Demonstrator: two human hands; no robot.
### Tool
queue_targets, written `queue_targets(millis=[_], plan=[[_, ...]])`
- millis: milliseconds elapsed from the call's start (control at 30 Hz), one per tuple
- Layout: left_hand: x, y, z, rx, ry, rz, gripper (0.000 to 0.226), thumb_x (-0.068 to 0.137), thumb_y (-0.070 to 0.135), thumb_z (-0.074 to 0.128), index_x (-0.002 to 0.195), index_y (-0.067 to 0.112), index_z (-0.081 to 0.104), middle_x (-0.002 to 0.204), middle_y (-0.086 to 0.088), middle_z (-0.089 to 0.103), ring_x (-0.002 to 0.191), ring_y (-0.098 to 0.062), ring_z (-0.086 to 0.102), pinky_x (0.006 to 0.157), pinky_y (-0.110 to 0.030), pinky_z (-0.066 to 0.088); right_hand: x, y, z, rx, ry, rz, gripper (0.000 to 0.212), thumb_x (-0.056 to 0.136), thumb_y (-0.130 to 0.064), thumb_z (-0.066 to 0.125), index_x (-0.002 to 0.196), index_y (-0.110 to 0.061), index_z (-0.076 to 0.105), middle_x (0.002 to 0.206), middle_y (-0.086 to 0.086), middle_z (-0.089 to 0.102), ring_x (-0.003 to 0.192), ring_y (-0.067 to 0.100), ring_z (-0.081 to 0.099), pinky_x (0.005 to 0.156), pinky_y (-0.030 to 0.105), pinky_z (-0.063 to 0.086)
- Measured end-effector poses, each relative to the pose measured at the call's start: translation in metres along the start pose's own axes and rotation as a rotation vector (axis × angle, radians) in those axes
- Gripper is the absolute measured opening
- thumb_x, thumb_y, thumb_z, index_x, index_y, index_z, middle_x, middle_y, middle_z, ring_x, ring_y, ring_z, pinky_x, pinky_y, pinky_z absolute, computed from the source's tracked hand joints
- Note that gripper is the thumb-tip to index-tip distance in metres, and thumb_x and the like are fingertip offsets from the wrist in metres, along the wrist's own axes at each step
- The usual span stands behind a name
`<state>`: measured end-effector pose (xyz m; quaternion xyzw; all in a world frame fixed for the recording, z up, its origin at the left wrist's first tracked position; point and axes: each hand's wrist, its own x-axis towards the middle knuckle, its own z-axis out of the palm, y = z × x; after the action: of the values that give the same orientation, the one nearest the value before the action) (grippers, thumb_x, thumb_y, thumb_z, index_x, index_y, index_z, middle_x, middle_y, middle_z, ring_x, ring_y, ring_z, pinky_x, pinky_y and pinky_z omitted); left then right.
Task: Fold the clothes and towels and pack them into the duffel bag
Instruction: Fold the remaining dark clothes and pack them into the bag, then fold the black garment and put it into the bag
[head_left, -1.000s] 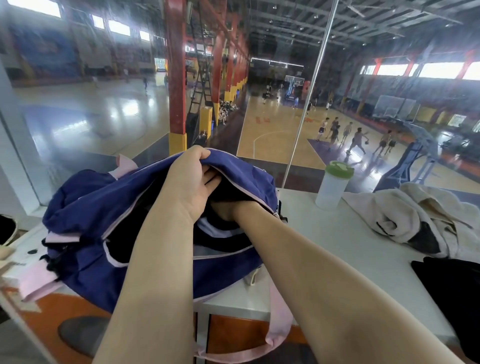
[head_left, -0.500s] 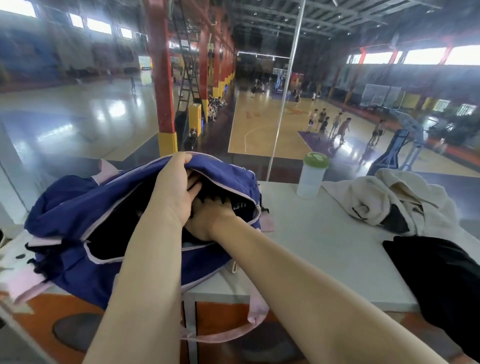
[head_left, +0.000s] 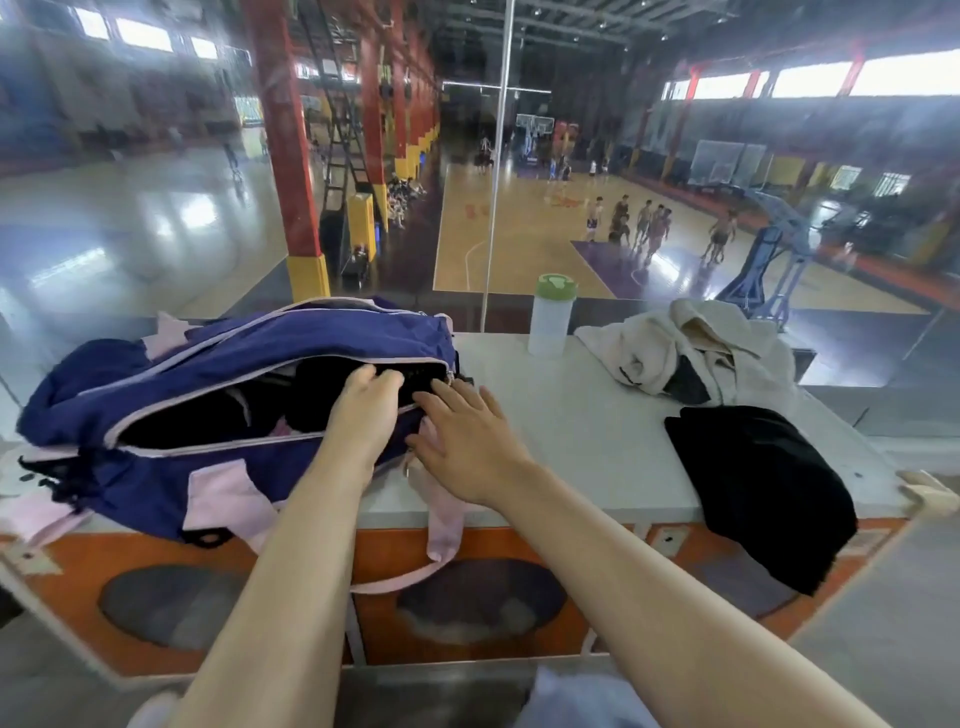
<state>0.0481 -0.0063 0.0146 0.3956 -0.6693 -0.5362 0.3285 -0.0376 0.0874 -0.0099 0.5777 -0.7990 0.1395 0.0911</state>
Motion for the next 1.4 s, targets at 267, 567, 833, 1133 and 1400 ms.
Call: queue_targets(millis=[267, 567, 833, 1133, 1400], plan=[[-0.06, -0.007, 0.064, 0.215, -0.037, 0.268, 0.044, 0.097, 0.024, 0.047, 0.141, 0.025, 0.045, 0.145, 0.004, 0.046, 0.134, -0.016, 0.04, 0.106, -0.033, 0.033, -0.079, 0.065, -0.026, 0.068, -0.041, 0.227, 0.056, 0.099, -0.043, 0.037, 0.15, -0.021, 0.026, 0.158, 0.005, 0.023, 0.147, 0.025, 0.013, 0.121, 0.042, 0.007], [-0.106, 0.0, 0.16, 0.043, -0.459, 0.044, 0.044, 0.098, 0.02, 0.045, 0.142, 0.022, 0.045, 0.143, 0.005, 0.047, 0.13, -0.012, 0.043, 0.1, -0.026, 0.034, -0.162, 0.173, -0.052, -0.033, -0.028, 0.569, 0.064, 0.096, -0.044, 0.043, 0.151, -0.019, 0.023, 0.157, 0.004, 0.025, 0.147, 0.026, 0.012, 0.12, 0.046, 0.006], [-0.125, 0.011, 0.227, -0.037, -0.676, -0.158, 0.045, 0.091, 0.024, 0.049, 0.135, 0.018, 0.048, 0.131, -0.013, 0.056, 0.113, -0.021, 0.056, 0.106, -0.039, 0.043, -0.205, 0.24, -0.065, 0.062, -0.045, 0.864, 0.084, 0.082, -0.08, 0.027, 0.15, -0.03, 0.025, 0.16, 0.008, 0.017, 0.147, 0.032, 0.009, 0.117, 0.055, 0.007], [-0.127, 0.01, 0.26, -0.177, -0.799, -0.311, 0.012, 0.094, 0.015, 0.047, 0.106, 0.013, 0.05, 0.108, -0.007, 0.049, 0.097, -0.019, 0.049, 0.088, -0.033, 0.045, -0.205, 0.278, -0.071, 0.27, 0.117, 1.123, 0.067, 0.083, -0.05, 0.055, 0.131, -0.004, 0.042, 0.126, 0.019, 0.055, 0.115, 0.038, 0.052, 0.096, 0.047, 0.046], [-0.126, 0.006, 0.258, -0.221, -0.792, -0.311, 0.037, 0.094, 0.011, 0.046, 0.131, 0.007, 0.052, 0.127, -0.017, 0.059, 0.109, -0.021, 0.061, 0.097, -0.038, 0.052, -0.189, 0.279, -0.082, 0.93, 0.166, 1.226, 0.065, 0.072, -0.039, 0.081, 0.122, -0.007, 0.054, 0.103, 0.01, 0.062, 0.091, 0.027, 0.062, 0.074, 0.034, 0.051]])
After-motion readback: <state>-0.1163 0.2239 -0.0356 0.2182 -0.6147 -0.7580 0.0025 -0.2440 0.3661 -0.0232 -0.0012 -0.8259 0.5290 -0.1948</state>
